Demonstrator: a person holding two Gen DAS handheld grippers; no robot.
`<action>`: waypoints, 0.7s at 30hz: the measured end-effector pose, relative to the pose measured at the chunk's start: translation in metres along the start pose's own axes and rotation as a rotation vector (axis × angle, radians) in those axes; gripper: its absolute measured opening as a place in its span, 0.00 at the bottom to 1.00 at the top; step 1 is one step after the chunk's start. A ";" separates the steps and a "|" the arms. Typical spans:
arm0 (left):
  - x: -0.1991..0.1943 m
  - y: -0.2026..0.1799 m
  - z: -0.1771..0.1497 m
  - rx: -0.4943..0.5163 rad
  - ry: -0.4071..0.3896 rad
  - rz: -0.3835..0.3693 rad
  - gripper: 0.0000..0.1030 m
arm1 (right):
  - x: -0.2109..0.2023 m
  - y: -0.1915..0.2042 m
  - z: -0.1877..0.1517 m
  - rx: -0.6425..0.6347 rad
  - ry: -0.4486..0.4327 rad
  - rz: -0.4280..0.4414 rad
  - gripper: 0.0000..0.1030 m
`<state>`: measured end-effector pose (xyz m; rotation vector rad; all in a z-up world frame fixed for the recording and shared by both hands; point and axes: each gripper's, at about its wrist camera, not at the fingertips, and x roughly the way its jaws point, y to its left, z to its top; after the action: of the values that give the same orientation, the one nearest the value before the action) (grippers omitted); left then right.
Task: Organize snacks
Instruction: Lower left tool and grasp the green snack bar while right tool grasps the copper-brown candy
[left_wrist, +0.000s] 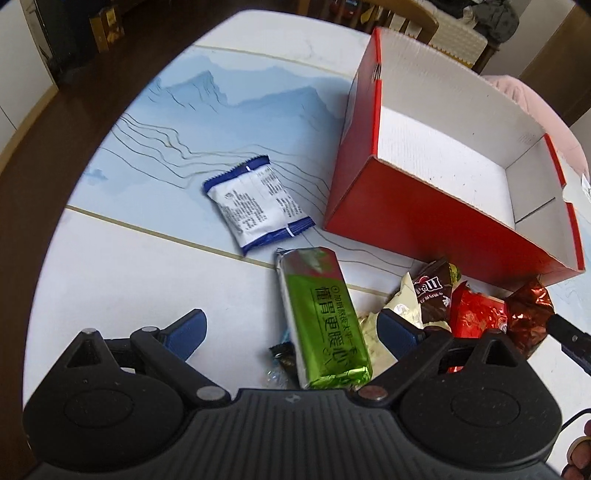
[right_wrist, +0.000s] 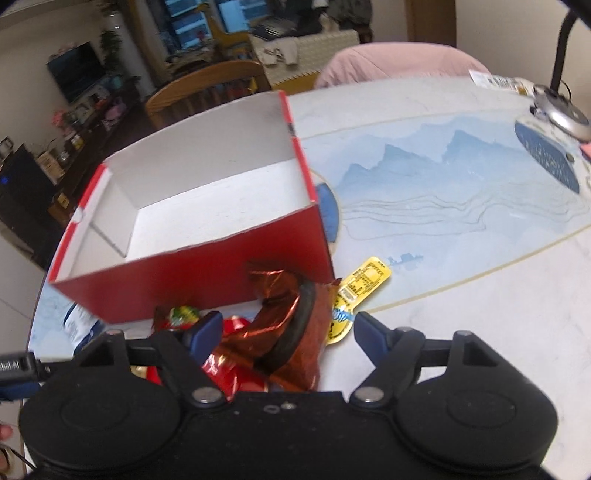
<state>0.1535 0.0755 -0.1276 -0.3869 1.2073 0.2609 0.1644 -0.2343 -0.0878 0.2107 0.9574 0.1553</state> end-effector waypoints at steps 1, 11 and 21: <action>0.004 -0.001 0.001 -0.002 0.006 0.011 0.93 | 0.004 -0.002 0.002 0.005 0.008 -0.005 0.75; 0.029 -0.001 0.005 -0.022 0.050 0.014 0.81 | 0.024 -0.008 0.008 0.079 0.066 0.006 0.69; 0.037 0.008 0.012 -0.121 0.109 -0.128 0.65 | 0.032 -0.015 0.011 0.204 0.105 0.084 0.61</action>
<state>0.1724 0.0878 -0.1596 -0.5880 1.2713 0.2051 0.1916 -0.2430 -0.1106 0.4341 1.0704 0.1474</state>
